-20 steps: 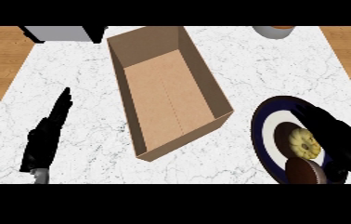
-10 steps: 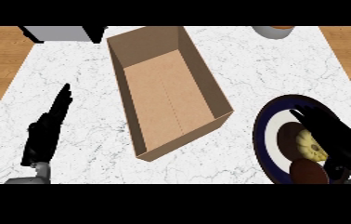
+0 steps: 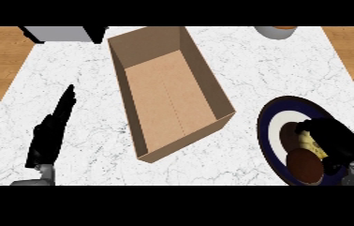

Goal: Pick the squash from the plate and place it in the cardboard box

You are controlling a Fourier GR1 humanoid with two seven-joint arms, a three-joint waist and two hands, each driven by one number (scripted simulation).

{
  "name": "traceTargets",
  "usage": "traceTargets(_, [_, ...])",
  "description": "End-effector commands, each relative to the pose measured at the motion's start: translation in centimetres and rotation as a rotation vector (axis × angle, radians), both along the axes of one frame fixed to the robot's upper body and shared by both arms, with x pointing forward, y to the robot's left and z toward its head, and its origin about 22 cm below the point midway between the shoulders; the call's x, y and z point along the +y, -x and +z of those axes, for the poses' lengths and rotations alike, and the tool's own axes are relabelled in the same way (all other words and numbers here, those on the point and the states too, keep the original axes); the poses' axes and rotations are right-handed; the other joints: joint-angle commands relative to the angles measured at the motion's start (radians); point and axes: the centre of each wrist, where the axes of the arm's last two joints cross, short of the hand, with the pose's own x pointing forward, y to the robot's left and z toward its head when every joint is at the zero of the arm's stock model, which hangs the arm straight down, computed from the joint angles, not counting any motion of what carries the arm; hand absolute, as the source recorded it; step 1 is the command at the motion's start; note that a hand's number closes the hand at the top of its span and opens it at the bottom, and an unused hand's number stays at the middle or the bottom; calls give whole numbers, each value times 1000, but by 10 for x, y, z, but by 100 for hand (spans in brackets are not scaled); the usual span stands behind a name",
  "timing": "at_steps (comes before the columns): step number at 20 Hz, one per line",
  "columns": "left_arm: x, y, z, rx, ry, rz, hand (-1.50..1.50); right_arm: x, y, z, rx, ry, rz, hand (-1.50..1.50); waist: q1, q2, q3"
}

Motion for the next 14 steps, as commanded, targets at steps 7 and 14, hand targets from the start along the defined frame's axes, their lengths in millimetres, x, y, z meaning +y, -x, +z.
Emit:
traceTargets(7, [8,5,-10,6,3,7,0,1,-7,-5,-253,30,97,150,2,1,2])
traceTargets(14, [10,11,-7,16,-19,19,0,81,15,-20,-200,-182,-346,150,-16,-8,-1])
